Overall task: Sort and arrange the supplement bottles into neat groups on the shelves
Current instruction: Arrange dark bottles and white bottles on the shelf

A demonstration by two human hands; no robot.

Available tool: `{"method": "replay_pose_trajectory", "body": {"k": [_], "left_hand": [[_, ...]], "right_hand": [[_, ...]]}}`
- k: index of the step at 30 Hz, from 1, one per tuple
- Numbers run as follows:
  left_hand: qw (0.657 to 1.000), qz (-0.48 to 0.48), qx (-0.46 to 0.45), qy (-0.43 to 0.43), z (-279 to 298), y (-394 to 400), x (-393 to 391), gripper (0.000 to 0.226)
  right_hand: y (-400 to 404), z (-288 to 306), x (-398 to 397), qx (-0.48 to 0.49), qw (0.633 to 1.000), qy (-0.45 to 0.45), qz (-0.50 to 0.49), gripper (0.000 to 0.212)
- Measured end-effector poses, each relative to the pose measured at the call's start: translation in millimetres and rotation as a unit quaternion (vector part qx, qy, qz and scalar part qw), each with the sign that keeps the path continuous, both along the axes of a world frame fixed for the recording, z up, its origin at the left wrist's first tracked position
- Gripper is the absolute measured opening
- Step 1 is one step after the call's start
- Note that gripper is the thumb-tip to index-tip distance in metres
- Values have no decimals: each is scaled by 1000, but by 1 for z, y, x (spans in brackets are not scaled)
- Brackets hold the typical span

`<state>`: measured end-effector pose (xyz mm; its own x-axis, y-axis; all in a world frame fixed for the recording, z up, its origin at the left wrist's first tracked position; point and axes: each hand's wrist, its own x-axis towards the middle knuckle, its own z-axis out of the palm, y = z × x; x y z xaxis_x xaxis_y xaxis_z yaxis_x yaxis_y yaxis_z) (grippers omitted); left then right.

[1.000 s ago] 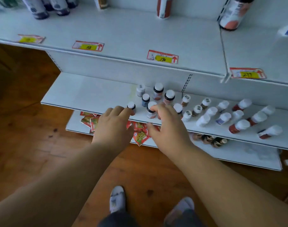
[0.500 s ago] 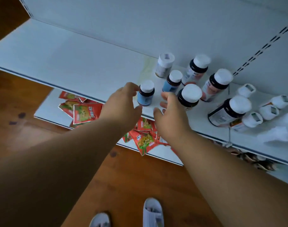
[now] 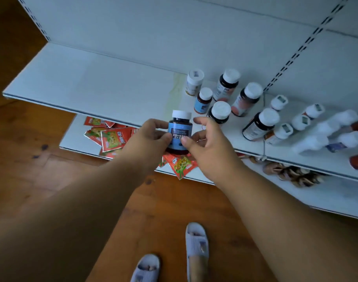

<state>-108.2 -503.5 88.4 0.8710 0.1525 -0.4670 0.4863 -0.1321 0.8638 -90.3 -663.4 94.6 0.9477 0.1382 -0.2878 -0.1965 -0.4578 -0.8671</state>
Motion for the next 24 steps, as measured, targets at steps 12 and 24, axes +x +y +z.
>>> {"method": "replay_pose_trajectory", "body": {"k": [12, 24], "left_hand": [[972, -213, -86, -59, 293, -104, -158, 28], [949, -243, -91, -179, 392, -308, -157, 25]], "right_hand": [[-126, 289, -189, 66, 995, -60, -48, 51], [-327, 391, -195, 21, 981, -164, -105, 49]]}}
